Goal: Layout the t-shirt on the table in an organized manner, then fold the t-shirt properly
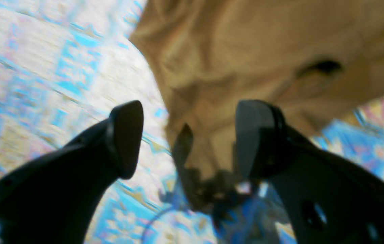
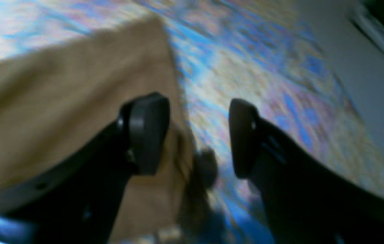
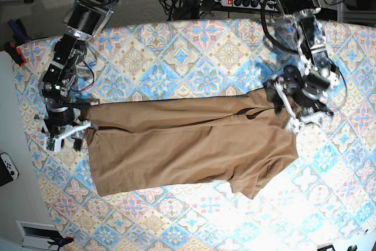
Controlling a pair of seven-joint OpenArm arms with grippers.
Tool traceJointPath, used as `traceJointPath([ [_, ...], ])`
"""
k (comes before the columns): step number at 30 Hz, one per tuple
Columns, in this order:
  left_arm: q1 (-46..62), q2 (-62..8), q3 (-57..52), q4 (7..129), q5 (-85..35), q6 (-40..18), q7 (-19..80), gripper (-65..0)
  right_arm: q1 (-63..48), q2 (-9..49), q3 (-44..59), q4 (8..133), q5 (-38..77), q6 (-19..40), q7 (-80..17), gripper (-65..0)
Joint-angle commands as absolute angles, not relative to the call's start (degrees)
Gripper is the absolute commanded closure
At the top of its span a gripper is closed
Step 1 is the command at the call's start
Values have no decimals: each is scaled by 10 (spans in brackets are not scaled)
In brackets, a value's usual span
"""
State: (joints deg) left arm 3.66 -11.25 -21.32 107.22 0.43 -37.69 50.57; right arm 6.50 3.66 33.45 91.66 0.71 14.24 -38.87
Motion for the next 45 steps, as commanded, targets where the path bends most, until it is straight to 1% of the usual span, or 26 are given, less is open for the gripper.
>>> traceJointPath([
  [1,36,-117,-216,1083,1,-374,497,-419,63,47,345,930,5,134,-377,-302],
  [3,53,-117,-217,1083,0,-374,497,-419,49,46,346,926,34,134,-375,-292],
  [10,82,-117,-217,1083,0,-374,495,-418,-4,50,351,901,246,134,-372,-283],
  [15,82,-117,-218,1083,2,-374,495,-415,-15,50,351,861,314,134,-372,-283],
  [19,86,-117,-218,1084,3,-374,495,-415,-15,50,351,826,321,134,-371,-281],
  [24,86,-117,-218,1084,3,-374,495,-415,-15,50,372,799,322,134,-349,-258],
  [33,86,-117,-218,1084,2,-374,495,-418,-15,50,367,772,323,135,-349,-258],
  [39,86,-117,-218,1084,1,-374,496,-418,-15,50,315,778,326,135,-349,-258],
  [45,87,-116,-218,1084,1,-374,497,-417,-15,50,286,778,326,135,-349,-258],
])
